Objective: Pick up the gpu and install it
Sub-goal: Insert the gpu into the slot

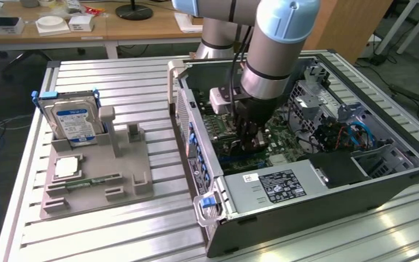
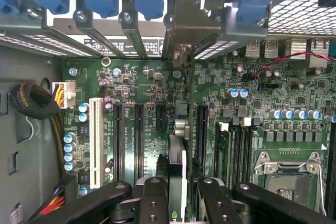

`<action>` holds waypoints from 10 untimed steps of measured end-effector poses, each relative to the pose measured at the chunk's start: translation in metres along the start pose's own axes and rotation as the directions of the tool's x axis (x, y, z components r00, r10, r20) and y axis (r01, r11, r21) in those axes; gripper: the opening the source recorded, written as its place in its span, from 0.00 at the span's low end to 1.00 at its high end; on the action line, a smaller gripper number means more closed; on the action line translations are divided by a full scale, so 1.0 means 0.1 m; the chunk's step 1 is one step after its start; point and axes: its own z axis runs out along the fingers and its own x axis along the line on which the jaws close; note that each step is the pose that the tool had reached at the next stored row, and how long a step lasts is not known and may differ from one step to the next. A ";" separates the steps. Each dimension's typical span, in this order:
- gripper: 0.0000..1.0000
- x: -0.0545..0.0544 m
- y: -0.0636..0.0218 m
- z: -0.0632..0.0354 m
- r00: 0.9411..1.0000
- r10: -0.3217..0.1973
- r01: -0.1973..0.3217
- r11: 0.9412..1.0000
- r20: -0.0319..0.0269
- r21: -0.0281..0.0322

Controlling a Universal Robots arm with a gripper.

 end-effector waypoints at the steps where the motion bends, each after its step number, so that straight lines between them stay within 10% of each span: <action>1: 0.26 0.00 0.002 0.003 1.000 0.000 0.000 1.000 0.000 0.000; 10: 0.26 0.00 0.009 0.007 1.000 0.000 0.000 1.000 0.000 0.000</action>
